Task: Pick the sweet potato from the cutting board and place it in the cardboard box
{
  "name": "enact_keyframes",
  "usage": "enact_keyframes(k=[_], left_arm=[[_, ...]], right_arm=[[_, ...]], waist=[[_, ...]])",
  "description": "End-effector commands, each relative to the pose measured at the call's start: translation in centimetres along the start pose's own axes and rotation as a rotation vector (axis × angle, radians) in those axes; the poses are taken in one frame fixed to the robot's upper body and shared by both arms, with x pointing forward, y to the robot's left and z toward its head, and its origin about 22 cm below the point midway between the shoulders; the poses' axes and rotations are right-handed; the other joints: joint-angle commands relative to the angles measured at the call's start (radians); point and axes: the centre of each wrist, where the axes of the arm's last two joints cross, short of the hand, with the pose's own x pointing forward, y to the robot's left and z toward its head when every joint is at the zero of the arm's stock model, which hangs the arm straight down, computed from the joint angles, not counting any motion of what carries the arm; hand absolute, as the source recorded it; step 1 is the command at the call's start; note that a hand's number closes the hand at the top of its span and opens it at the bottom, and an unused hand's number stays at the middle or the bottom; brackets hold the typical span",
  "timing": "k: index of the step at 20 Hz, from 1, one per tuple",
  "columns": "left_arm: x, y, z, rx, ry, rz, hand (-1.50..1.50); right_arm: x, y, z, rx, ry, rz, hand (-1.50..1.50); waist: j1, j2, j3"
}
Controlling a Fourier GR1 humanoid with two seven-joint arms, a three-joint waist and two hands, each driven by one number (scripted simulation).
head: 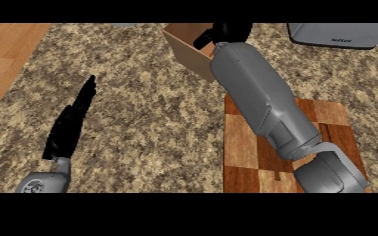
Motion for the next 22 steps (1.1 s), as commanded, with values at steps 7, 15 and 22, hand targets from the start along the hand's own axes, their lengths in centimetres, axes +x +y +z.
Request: enact_keyframes(k=[7,15,22], left_arm=[[-0.2,0.6,0.2,0.021,0.025,0.008,0.00],[-1.1,2.1,0.9,0.066,0.049,0.014,0.00],[-1.9,3.3,1.6,0.099,0.081,0.008,0.00]], right_arm=[[-0.2,-1.1,-1.0,-0.290,-0.012,-0.412,-1.50],[-2.4,-2.5,-2.0,-0.448,0.000,-0.644,-1.50],[-8.5,-5.6,-3.2,-0.506,0.042,-0.693,-1.50]], waist=[[-0.030,-0.004,0.002],[-0.069,-0.022,0.002],[-0.133,-0.046,0.001]])
